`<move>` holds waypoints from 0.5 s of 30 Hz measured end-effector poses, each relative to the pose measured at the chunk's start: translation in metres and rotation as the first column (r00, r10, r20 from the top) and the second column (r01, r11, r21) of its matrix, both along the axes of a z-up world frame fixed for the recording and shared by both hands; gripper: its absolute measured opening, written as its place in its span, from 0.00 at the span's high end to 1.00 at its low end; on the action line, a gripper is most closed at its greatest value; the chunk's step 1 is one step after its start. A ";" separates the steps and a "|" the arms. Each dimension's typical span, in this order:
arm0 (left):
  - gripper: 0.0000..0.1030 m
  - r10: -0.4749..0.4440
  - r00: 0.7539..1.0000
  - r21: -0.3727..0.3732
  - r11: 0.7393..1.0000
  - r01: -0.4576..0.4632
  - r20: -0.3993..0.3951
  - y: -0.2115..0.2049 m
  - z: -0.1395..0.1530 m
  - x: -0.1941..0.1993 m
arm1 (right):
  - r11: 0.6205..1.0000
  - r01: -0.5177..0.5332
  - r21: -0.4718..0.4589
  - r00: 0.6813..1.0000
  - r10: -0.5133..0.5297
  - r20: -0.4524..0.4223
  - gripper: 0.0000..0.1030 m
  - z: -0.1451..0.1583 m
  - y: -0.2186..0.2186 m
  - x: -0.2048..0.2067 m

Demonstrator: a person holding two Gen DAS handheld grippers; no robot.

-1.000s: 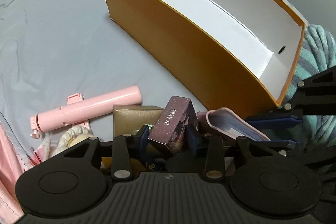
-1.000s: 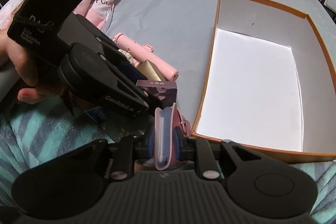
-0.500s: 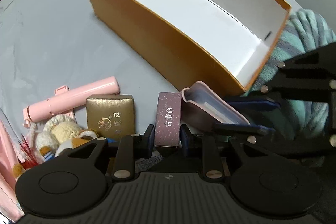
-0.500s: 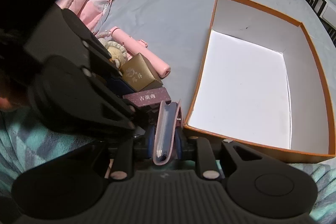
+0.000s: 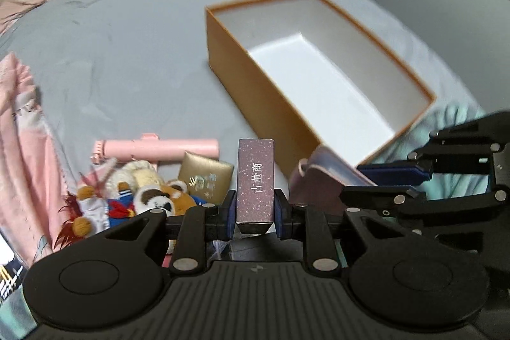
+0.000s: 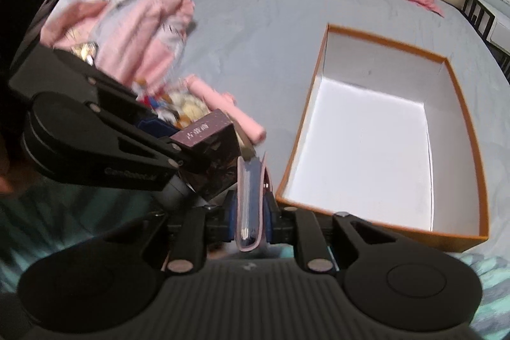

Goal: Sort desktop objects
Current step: 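Lift the purple box with the left gripper while the right gripper lifts the pink pouch, then lower both held items into the orange box and open both grippers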

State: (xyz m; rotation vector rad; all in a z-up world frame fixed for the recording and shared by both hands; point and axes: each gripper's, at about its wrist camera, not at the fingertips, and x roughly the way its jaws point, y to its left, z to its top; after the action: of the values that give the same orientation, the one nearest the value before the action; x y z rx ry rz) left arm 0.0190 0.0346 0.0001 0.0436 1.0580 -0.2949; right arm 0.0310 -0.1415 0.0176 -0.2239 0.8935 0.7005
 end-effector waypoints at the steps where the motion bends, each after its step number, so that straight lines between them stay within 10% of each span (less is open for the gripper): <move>1: 0.75 0.016 1.000 -0.025 1.000 -0.016 0.012 0.003 0.008 -0.001 | 1.000 0.003 0.029 1.000 -0.003 -0.007 0.84 0.008 -0.004 0.002; 15: 0.75 0.165 0.974 -0.286 0.951 -0.116 0.156 -0.007 0.072 0.024 | 0.934 0.225 0.276 0.964 -0.254 0.075 0.85 0.088 -0.092 0.023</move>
State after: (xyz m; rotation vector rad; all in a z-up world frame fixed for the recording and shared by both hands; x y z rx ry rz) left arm 0.0427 0.0275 0.0718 -0.2515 0.8297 -0.3003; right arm 0.0543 -0.2335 0.1056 0.0861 0.6980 0.5664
